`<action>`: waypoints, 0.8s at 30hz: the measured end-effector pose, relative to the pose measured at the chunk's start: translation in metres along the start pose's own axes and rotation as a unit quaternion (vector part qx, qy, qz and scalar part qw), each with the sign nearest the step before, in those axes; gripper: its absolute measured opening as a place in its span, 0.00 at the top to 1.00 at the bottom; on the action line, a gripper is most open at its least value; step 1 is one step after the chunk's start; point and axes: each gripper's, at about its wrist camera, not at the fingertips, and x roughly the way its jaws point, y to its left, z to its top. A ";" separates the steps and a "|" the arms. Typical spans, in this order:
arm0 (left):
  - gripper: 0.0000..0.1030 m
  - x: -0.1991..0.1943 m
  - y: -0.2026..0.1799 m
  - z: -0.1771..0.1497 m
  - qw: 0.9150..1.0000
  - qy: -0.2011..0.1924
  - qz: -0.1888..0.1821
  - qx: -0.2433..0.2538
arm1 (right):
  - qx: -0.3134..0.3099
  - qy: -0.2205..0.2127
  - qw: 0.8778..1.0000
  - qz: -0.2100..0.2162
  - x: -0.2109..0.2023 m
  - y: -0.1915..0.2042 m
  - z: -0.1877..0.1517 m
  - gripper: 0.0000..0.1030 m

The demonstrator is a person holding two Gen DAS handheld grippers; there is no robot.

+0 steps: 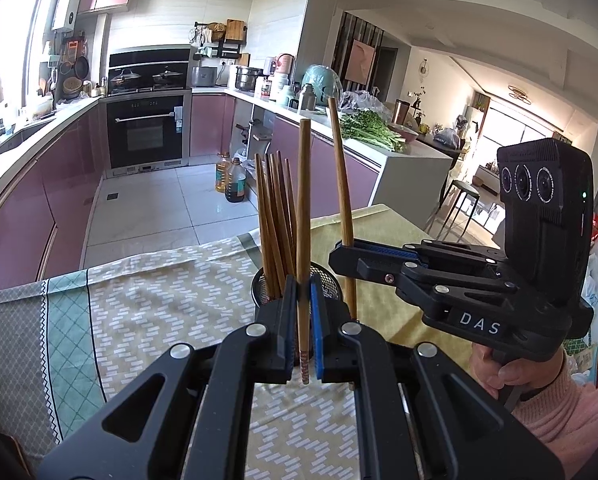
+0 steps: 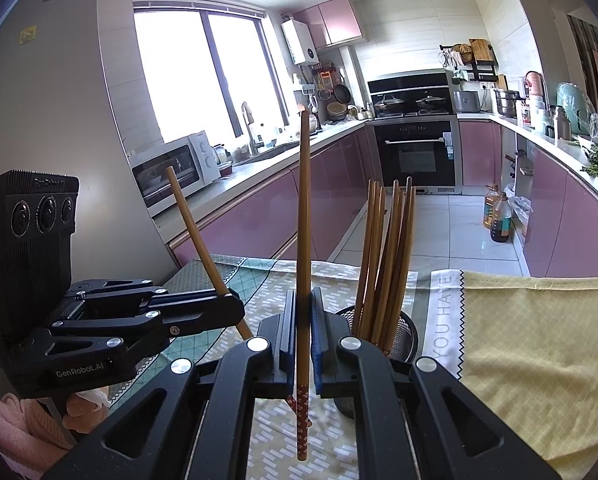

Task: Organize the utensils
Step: 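Carry the left tool's chopstick over the holder while the right tool brings its chopstick alongside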

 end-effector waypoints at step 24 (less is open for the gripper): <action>0.93 -0.008 -0.004 0.016 1.000 -0.023 0.003 0.011 | -0.001 -0.012 1.000 0.003 -0.001 -0.004 0.010 0.94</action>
